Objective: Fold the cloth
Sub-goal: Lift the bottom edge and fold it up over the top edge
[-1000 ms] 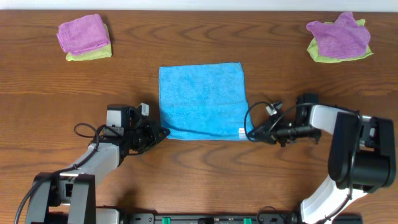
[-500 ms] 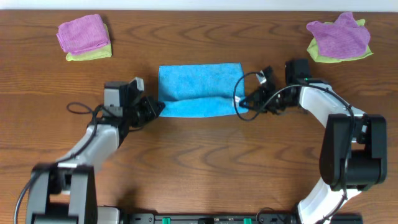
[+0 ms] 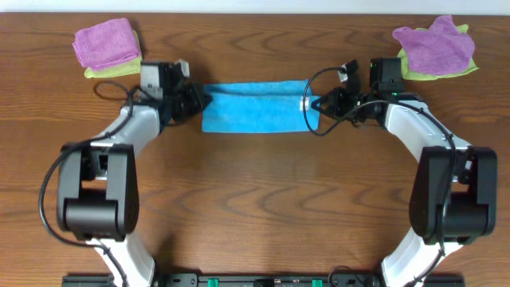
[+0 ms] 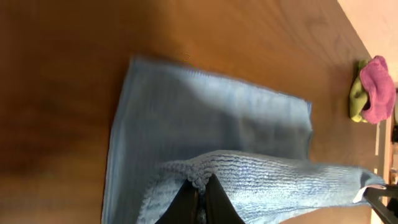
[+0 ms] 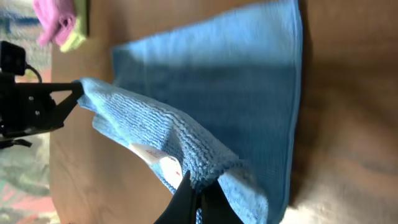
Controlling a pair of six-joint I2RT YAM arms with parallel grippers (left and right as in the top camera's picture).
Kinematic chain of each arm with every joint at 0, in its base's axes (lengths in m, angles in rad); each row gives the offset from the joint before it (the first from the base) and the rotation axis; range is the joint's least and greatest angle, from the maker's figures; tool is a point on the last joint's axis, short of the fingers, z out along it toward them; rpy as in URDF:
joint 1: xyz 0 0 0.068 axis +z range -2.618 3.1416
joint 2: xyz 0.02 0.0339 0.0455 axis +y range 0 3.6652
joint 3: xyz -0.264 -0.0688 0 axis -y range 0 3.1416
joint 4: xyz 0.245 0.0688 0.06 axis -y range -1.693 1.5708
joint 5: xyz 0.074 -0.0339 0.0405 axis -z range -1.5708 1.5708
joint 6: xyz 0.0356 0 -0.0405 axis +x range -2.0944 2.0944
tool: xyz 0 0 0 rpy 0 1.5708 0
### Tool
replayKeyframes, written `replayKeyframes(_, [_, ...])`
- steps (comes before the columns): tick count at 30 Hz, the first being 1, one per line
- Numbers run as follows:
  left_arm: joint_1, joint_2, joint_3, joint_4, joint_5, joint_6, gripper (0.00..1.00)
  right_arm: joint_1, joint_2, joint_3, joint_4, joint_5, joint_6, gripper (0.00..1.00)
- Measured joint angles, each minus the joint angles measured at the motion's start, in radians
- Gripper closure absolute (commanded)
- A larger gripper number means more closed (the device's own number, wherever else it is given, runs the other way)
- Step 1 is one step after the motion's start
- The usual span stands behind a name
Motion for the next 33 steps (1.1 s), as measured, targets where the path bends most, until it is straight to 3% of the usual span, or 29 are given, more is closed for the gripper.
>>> replayKeyframes(5, [0.015,0.062,0.103,-0.051,0.016,0.038,0.94,0.004,0.022,0.009,0.067,-0.010,0.058,0.98])
replayKeyframes(13, [0.040,0.096,0.124,-0.057,0.014,0.069,0.94,0.011,0.165,0.128,0.096,-0.039,0.109,0.99])
replayKeyframes(22, [0.063,0.200,0.268,-0.058,0.021,0.079,0.94,0.025,0.263,0.309,0.097,-0.064,0.134,0.99])
replayKeyframes(33, [0.065,0.260,0.357,-0.150,0.054,0.105,0.94,0.025,0.284,0.327,0.019,-0.050,0.149,0.98])
